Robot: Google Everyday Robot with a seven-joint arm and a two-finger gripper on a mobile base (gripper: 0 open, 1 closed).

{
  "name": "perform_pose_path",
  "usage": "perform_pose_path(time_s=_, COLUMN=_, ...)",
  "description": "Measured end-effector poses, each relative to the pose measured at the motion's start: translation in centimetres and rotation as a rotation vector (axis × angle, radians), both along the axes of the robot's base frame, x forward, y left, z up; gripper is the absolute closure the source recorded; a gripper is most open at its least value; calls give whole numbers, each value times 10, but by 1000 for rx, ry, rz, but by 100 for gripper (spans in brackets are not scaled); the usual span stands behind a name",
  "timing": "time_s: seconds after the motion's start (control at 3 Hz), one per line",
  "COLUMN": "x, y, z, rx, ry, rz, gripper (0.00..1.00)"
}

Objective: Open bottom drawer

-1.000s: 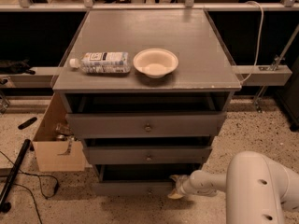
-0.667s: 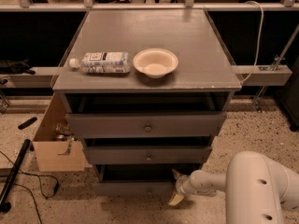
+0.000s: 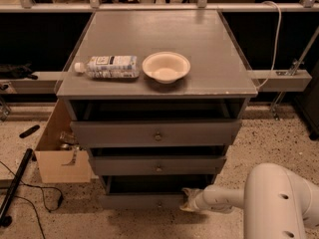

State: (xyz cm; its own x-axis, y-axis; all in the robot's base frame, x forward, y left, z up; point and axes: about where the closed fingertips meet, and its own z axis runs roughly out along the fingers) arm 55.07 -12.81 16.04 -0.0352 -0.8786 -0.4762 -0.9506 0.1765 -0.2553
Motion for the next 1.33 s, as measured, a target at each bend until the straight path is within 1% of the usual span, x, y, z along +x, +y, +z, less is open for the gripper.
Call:
perform_pose_path(time_s=0.33, x=-35, y=1, z=-7, rx=26, ry=-4, rz=26, gripper=74)
perform_pose_path(time_s=0.67, x=-35, y=2, z=-1, rx=26, ry=-4, rz=26, gripper=100)
perform_pose_path(time_s=1.0, x=-35, y=2, z=-1, rx=26, ry=-4, rz=26, gripper=100)
perform_pose_path(time_s=1.33, x=-55, y=-5, z=-2, rx=33, ry=6, rz=28, gripper=100)
